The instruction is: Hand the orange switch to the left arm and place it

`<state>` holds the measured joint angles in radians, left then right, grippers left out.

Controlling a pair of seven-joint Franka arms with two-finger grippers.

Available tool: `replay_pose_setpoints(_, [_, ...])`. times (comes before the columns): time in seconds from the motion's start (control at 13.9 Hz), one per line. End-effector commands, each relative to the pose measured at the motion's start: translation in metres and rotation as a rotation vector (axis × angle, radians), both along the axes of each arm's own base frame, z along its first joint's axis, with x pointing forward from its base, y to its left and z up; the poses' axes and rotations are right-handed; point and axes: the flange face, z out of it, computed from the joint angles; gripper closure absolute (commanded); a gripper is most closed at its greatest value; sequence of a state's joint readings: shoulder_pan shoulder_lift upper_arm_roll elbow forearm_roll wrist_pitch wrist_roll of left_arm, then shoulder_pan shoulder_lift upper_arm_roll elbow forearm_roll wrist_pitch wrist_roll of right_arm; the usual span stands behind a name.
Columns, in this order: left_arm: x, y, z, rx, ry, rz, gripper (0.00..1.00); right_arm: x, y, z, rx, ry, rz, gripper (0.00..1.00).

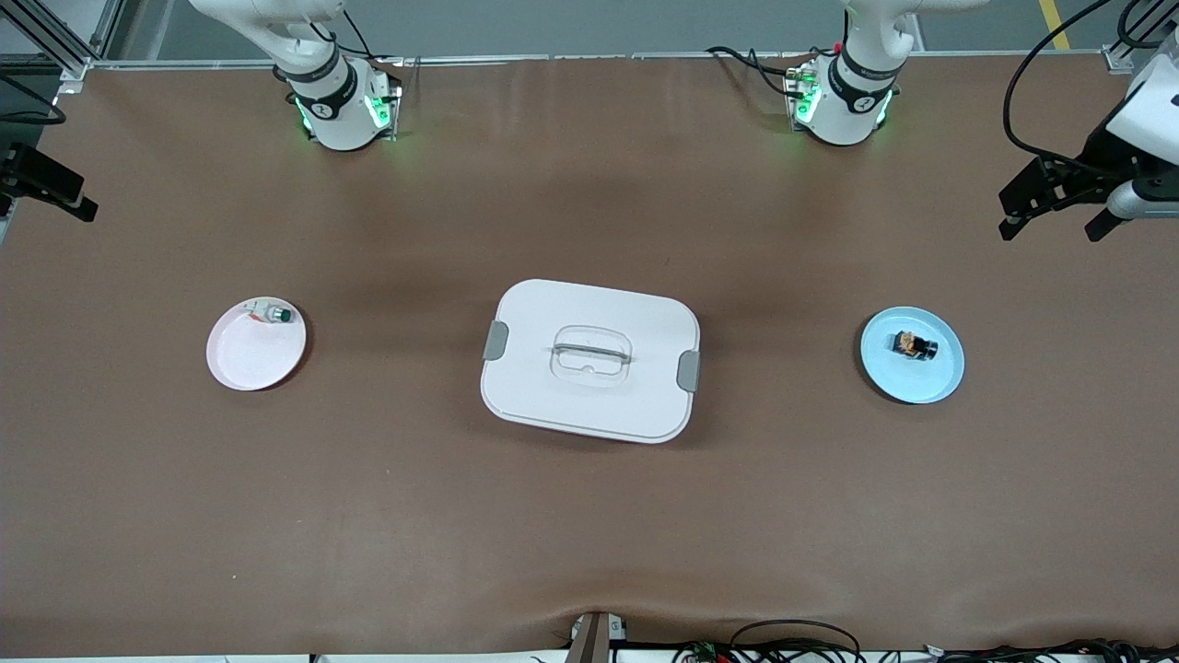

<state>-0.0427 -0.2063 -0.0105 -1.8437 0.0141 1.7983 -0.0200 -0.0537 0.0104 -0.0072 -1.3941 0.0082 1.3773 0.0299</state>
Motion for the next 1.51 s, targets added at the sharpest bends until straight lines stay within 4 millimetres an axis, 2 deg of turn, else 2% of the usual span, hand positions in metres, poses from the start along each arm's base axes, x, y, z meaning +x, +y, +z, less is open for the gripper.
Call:
replay_pose_setpoints(0.0, [-0.002, 0.004, -0.004, -0.013, 0.025, 0.013, 0.00, -0.004, 0.000, 0.005, -0.004, -0.009, 0.003, 0.00])
replay_pose_setpoints(0.22, [0.009, 0.001, -0.012, -0.010, 0.094, 0.012, 0.00, -0.005, -0.003, 0.006, -0.004, -0.012, -0.002, 0.00])
replay_pose_setpoints(0.65, [0.007, -0.001, -0.021, -0.051, 0.150, 0.020, 0.00, -0.005, -0.002, 0.006, -0.004, -0.012, -0.002, 0.00])
replay_pose_setpoints(1.44, [0.008, -0.005, -0.026, -0.052, 0.166, 0.051, 0.00, -0.004, 0.001, 0.006, 0.000, -0.013, 0.003, 0.00])
